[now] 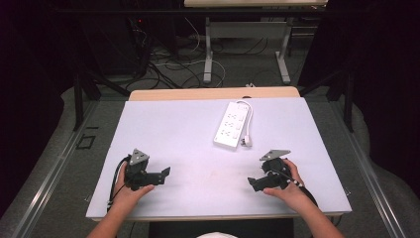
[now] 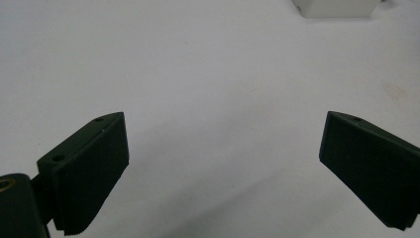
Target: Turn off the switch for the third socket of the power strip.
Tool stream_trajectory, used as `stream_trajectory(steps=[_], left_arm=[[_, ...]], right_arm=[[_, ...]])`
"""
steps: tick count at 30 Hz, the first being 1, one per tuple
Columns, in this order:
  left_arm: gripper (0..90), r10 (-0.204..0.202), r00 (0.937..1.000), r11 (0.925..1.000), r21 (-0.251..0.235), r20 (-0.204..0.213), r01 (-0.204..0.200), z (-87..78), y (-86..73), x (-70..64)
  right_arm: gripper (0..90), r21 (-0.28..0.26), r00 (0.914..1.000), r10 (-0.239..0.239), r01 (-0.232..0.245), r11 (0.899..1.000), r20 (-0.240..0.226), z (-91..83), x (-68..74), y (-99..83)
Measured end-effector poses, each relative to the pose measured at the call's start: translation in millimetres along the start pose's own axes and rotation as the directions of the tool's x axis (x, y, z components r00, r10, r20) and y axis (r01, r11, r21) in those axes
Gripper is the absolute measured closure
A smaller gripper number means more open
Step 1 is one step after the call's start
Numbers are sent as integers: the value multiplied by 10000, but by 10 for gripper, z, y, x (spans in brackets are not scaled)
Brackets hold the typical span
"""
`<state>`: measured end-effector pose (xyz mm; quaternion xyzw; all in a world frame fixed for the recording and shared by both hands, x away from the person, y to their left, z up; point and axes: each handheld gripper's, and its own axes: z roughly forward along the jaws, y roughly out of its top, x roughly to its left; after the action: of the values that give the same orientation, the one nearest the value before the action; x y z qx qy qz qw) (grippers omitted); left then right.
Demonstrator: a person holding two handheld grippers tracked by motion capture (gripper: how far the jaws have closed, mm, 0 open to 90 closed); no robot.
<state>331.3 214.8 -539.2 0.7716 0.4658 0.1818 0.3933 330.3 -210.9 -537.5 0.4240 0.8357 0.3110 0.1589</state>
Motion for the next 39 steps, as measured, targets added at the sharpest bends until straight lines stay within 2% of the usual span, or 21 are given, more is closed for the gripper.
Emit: stream_trajectory(steps=[4, 5, 7, 12, 14, 16, 17, 19, 21, 23, 24, 28, 31, 33, 34, 35, 38, 39], left_arm=[[50, 101, 9999, 9999, 49, 34, -101, -2, 1, 7], [50, 107, 9999, 9999, 106, 45, -108, -3, 3, 8], [50, 116, 9999, 9998, 145, 41, -117, -3, 4, 9], [52, 110, 9999, 9999, 71, -12, -110, 6, 0, 6], [53, 112, 9999, 9999, 77, -12, -112, 6, 0, 6], [55, 114, 9999, 9999, 83, -17, -113, 6, 0, 6], [56, 139, 9999, 9997, 187, 28, -139, -1, 4, 10], [56, 139, 9999, 9998, 175, 15, -139, 0, 4, 9], [56, 142, 9999, 9997, 178, 14, -142, 0, 3, 9], [57, 148, 9999, 9997, 190, 8, -148, 0, 3, 9], [56, 143, 9999, 9998, 128, -24, -142, 4, 1, 7], [57, 130, 9999, 9999, 88, -45, -129, 9, 0, 5], [58, 138, 9999, 9999, 99, -43, -138, 10, -1, 3], [58, 148, 9999, 9998, 92, -55, -147, 9, -2, 2], [58, 150, 9999, 9998, 93, -56, -150, 8, -2, 3], [58, 149, 9999, 9999, 83, -56, -148, 8, -2, 3], [58, 156, 9999, 9998, 81, -63, -155, 6, -1, 5], [58, 156, 9999, 9998, 93, -51, -155, 6, -1, 5]], right_arm=[[6, 313, 9996, -195, 202, 9993, -204, 37, 28, 35], [5, 425, 9998, -104, 112, 9990, -182, 42, 43, 46], [4, 568, 9989, -313, 333, 9978, -347, 62, 48, 66], [4, 946, 9984, -285, 330, 9950, -486, 86, 92, 109], [4, 1275, 9967, -419, 505, 9905, -696, 85, 105, 155], [4, 1302, 9976, -306, 385, 9907, -623, 97, 124, 184], [4, 1286, 9958, -424, 526, 9903, -810, 98, 121, 198], [4, 1380, 9966, -358, 458, 9894, -741, 106, 137, 230], [4, 1585, 9945, -509, 650, 9852, -917, 104, 142, 267], [4, 1704, 9948, -537, 678, 9830, -864, 116, 160, 304], [4, 1897, 9931, -689, 860, 9781, -951, 101, 158, 330], [5, 2093, 9922, -753, 948, 9732, -992, 104, 169, 393], [15, 2395, 9917, -818, 1035, 9654, -988, 108, 174, 469], [19, 2406, 9928, -783, 981, 9657, -906, 122, 181, 496], [20, 2595, 9926, -817, 1024, 9603, -894, 116, 177, 516], [21, 2544, 9914, -911, 1124, 9605, -941, 131, 169, 527], [22, 2705, 9930, -810, 1016, 9573, -864, 140, 175, 568], [22, 2828, 9895, -1066, 1302, 9503, -974, 140, 157, 589]])
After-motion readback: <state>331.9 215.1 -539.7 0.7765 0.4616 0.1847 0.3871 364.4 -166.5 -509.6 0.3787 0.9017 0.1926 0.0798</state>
